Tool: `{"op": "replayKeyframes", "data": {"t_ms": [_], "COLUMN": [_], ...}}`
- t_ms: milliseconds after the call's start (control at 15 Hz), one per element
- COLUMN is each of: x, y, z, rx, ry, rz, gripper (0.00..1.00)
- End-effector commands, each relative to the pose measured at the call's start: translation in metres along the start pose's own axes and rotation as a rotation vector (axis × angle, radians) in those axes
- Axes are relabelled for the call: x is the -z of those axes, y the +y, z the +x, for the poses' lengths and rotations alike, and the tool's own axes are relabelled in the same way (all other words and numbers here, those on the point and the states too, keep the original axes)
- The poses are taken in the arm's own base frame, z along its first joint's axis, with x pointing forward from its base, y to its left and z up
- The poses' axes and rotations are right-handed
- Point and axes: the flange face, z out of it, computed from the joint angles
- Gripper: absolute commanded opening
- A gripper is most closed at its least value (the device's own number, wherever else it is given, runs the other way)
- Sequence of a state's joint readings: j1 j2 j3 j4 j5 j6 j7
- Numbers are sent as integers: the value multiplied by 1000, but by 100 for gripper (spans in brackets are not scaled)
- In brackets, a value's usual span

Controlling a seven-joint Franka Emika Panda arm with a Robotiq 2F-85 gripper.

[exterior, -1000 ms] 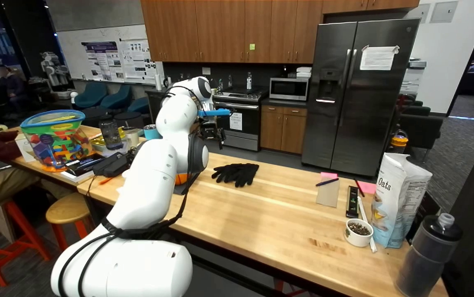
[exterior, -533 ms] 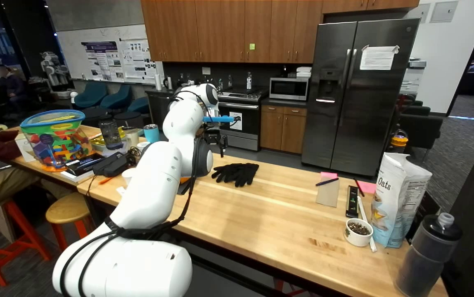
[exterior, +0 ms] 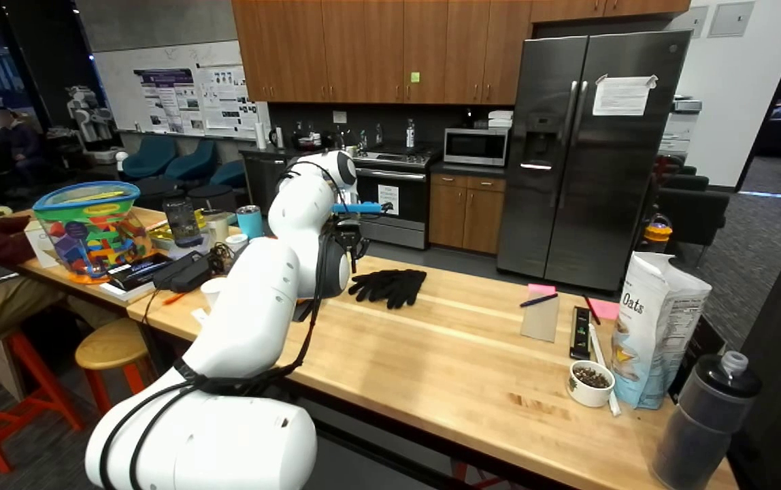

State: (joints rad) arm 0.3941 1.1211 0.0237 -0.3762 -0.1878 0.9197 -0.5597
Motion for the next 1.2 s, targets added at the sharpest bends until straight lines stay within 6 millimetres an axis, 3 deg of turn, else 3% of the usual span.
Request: {"op": "replayKeyframes", "data": {"t_ms": [0, 467, 1133], "x": [-4, -2, -14], "y": [-12, -37, -39], "z": [11, 22, 23], "rx": [19, 59, 14], "ry": [-18, -13, -64], "rz": [-11, 7, 48], "gripper": [0, 0, 0]}}
